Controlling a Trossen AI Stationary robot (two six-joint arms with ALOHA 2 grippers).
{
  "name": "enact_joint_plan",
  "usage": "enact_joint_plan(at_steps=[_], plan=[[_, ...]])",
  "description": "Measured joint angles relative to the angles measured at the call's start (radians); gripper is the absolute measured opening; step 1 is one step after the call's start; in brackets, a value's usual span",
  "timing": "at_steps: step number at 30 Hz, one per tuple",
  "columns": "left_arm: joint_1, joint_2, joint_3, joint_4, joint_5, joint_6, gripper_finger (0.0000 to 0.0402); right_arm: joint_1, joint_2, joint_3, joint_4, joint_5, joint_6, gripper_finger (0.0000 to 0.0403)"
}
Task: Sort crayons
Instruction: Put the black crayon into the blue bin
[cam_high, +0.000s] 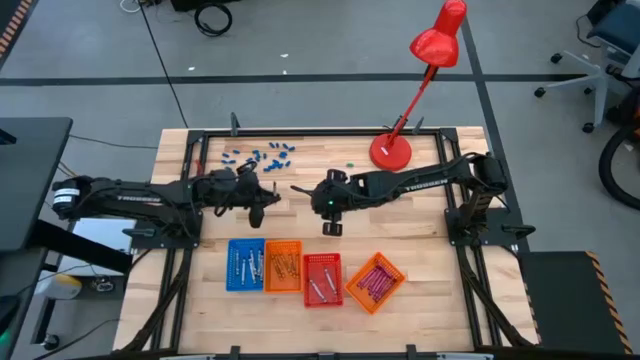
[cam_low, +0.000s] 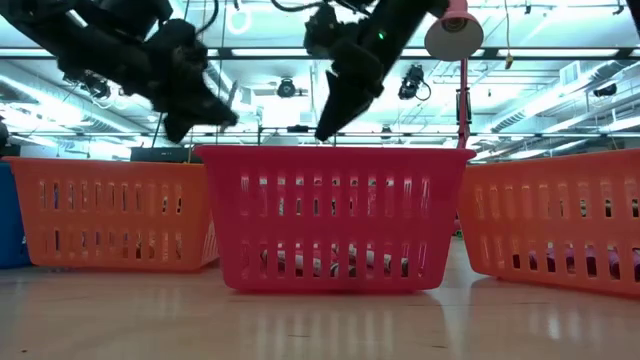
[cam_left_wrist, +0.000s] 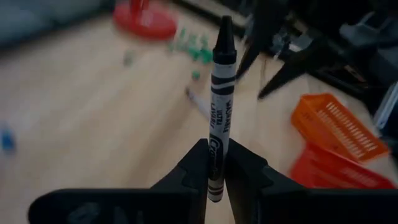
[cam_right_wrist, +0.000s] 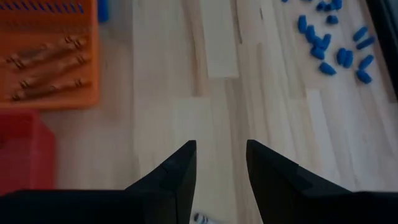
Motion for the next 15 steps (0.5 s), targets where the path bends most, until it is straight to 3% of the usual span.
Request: enact_joint_plan(at_steps=[6,9,12,15], plan=[[-0.013,-0.072,-0.001,-0.216,0.197,-0.384,0.005,0.013,-0.049,-0.136,0.048,0.179,0.029,0.0144],[-0.079,-0.083,0.0,-0.247,0.259,-0.529,0.005,0.03,-0.085,-0.225,0.086,0.276,0.056,0.0144],[-0.198,-0.092,0.007,-0.246,0.225,-0.637,0.005,0.046,-0.125,-0.33,0.182,0.302,0.064,0.0144],[-0.316,-0.098,0.043,-0.272,0.081,-0.729,0.005,0.064,-0.164,-0.427,0.297,0.287,0.071,0.0144]])
